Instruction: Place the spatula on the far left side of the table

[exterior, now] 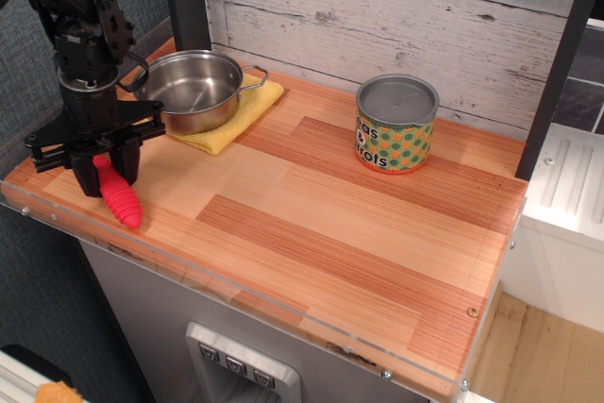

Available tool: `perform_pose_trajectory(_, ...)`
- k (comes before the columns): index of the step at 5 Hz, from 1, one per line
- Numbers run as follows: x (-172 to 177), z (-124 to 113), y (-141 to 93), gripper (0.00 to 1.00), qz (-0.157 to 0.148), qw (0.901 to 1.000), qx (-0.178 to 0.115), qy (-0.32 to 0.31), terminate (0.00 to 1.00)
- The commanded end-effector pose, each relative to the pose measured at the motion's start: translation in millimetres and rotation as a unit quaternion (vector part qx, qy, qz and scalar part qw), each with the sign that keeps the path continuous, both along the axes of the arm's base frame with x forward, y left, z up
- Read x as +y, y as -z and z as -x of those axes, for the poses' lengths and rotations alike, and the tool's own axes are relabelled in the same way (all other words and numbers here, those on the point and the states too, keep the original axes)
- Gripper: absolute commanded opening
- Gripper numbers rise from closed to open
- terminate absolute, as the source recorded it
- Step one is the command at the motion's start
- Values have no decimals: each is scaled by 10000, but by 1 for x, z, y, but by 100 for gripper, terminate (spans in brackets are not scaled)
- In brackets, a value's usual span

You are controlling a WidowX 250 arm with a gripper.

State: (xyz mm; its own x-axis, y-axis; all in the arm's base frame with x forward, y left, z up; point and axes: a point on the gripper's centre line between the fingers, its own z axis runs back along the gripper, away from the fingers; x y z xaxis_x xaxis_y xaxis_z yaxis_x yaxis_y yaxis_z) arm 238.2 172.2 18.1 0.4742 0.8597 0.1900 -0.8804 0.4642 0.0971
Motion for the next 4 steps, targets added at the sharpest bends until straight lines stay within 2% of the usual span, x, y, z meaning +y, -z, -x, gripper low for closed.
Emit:
perform_pose_trajectory(1, 5, -24, -11, 0, 20, 9989, -190, 437, 0)
perform_pose_trajectory(2, 5, -24, -11, 0, 164, 9979, -245, 584, 0)
perform_pose_trajectory(3, 3, -19, -13, 100, 203, 9986, -142, 473, 0)
perform_pose_trajectory(4, 2, -12, -19, 100, 274, 9990, -249, 245, 0)
